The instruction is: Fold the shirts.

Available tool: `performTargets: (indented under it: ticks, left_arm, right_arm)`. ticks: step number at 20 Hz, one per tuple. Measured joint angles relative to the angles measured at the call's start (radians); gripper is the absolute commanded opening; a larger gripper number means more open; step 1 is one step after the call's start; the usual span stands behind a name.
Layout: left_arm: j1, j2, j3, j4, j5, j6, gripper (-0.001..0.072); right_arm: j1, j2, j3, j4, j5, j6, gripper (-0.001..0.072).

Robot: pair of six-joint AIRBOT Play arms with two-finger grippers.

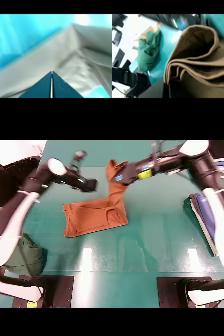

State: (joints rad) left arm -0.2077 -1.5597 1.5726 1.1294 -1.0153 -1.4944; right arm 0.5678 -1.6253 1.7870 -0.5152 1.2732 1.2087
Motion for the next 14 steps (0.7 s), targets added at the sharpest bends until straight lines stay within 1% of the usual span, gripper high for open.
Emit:
performTargets:
  ticks: [1, 2, 3, 4, 5, 6, 7, 9, 12, 14]
  left_arm:
    - [0.049, 0.045, 0.001, 0.03, -0.012, 0.0, 0.0025]
    - [0.098, 0.087, 0.001, 0.054, -0.023, 0.0, 0.0025]
    - [0.148, 0.129, 0.002, 0.076, -0.036, 0.0, 0.0025]
    - [0.193, 0.165, 0.002, 0.086, -0.047, 0.0, 0.0025]
    - [0.233, 0.194, 0.002, 0.097, -0.061, 0.0, 0.0025]
    - [0.27, 0.219, 0.002, 0.106, -0.074, 0.001, 0.0025]
    - [0.3, 0.237, 0.002, 0.113, -0.087, 0.001, 0.0025]
    - [0.338, 0.259, 0.002, 0.12, -0.116, 0.002, 0.0025]
    - [0.365, 0.274, 0.002, 0.121, -0.149, 0.006, 0.0025]
    - [0.373, 0.279, 0.002, 0.12, -0.166, 0.008, 0.0025]
  right_arm:
    - [0.047, -0.025, 0.0, 0.0, -0.047, -0.008, 0.0037]
    - [0.098, -0.055, 0.0, 0.0, -0.097, -0.016, 0.0149]
    - [0.145, -0.085, 0.001, 0.0, -0.146, -0.025, 0.0283]
    - [0.191, -0.119, 0.004, 0.001, -0.19, -0.042, 0.0384]
    - [0.229, -0.151, 0.013, 0.0, -0.219, -0.063, 0.0406]
    - [0.26, -0.186, 0.031, 0.0, -0.232, -0.086, 0.0405]
    - [0.282, -0.217, 0.054, -0.006, -0.23, -0.103, 0.0403]
    - [0.299, -0.263, 0.106, -0.046, -0.184, -0.117, 0.0403]
    - [0.26, -0.277, 0.127, -0.172, -0.106, -0.063, 0.0403]
    - [0.198, -0.248, 0.074, -0.245, -0.076, -0.028, 0.0403]
